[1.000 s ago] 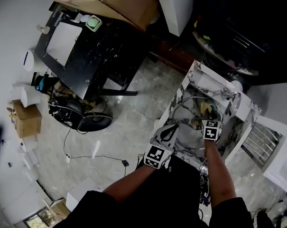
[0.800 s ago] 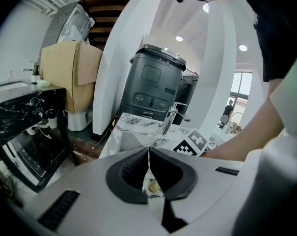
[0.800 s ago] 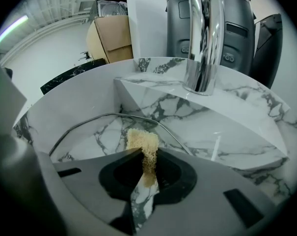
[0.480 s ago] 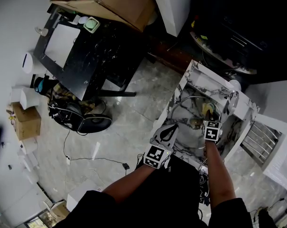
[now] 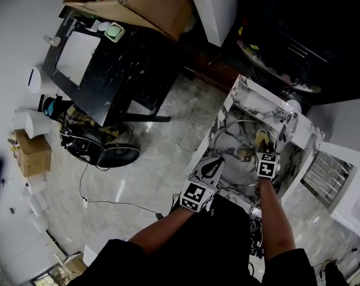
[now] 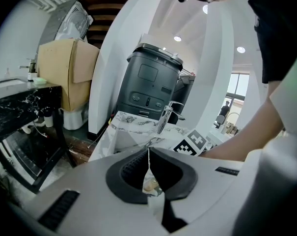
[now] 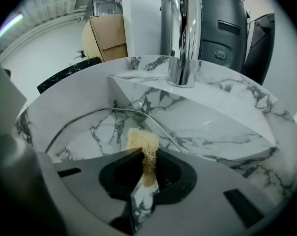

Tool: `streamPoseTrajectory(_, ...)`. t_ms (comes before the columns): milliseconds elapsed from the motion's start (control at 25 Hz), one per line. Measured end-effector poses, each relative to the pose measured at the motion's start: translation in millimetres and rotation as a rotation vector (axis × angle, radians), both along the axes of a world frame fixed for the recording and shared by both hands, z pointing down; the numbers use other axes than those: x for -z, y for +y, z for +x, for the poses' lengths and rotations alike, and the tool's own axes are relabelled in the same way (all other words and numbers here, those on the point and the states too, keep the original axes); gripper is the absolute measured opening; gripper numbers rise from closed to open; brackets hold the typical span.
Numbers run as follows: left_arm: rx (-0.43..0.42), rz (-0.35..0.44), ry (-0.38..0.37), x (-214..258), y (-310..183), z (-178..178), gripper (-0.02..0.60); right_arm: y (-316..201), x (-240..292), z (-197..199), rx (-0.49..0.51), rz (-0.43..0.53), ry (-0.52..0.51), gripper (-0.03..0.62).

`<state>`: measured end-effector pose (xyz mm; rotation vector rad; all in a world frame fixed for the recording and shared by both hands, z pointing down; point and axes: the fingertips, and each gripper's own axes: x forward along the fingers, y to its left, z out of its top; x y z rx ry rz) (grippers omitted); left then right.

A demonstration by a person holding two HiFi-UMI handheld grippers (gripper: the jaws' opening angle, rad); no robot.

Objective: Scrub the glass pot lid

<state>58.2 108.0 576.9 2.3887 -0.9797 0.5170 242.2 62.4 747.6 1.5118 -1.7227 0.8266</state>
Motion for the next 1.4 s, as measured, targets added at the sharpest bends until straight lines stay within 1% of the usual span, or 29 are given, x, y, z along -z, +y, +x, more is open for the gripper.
streamPoseTrajectory(200, 0.005, 0.005, -0.006, 1.5, 2.4, -3.2, 0.021, 3.2, 2.0, 3.2, -0.009, 0.019, 0.001, 0.058)
streamPoseTrajectory(440, 0.014, 0.006, -0.002, 3.4, 5.9, -2.2, 0.021, 8.9, 1.8, 11.3, -0.02, 0.002, 0.028, 0.058)
streamPoseTrajectory(600, 0.016, -0.009, 0.003, 0.3, 13.6, 1.5, 0.021, 13.4, 0.7, 14.3, -0.027, -0.016, 0.044, 0.058)
streamPoseTrajectory(720, 0.01, -0.012, 0.014, 2.4, 19.6, 6.3, 0.021, 14.0, 2.2, 16.4, -0.03, -0.015, 0.06, 0.058)
streamPoseTrajectory(880, -0.005, -0.001, 0.026, 7.4, 24.1, 10.3, 0.021, 20.3, 5.4, 20.6, -0.041, -0.043, 0.077, 0.058)
streamPoseTrajectory(1080, -0.01, 0.021, 0.018, 10.8, 28.5, 4.4, 0.021, 27.5, 6.9, 27.0, -0.052, -0.04, 0.087, 0.058)
streamPoseTrajectory(1200, 0.005, 0.007, 0.016, 8.4, 34.6, -4.0, 0.021, 32.2, 8.0, 30.1, -0.047, -0.041, 0.095, 0.058)
streamPoseTrajectory(1400, 0.01, 0.016, 0.018, 10.7, 37.8, -10.2, 0.021, 40.5, 6.8, 35.4, -0.059, -0.054, 0.094, 0.058)
